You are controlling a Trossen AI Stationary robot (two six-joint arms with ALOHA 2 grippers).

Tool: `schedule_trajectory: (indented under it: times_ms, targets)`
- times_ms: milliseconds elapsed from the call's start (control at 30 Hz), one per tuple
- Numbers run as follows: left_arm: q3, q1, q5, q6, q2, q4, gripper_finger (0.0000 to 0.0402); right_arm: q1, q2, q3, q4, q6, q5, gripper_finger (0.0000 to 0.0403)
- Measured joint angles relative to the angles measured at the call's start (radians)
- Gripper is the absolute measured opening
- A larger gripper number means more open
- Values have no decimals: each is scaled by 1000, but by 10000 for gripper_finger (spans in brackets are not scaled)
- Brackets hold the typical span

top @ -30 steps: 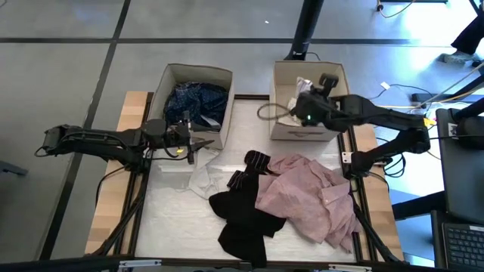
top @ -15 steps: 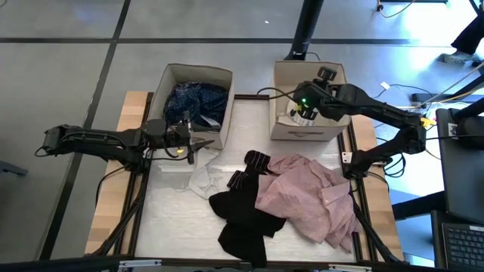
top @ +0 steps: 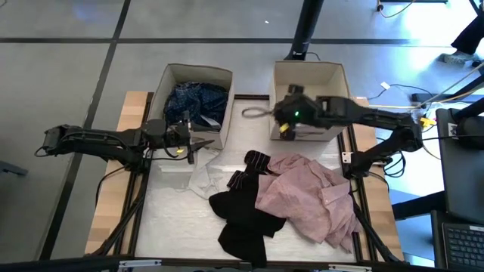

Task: Sort clothes
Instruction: Put the white sock into the right laundry organizer

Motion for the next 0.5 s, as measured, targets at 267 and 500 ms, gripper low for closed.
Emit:
schedule_trajectory:
  times_ms: [267, 500]
  targets:
    - [0, 0, -1, 17, 0, -1, 189, 160, 125, 0, 222, -180, 1, 194]
    - [0, 0, -48, 20, -2, 18, 189, 224, 245, 0, 405, -201, -15, 193]
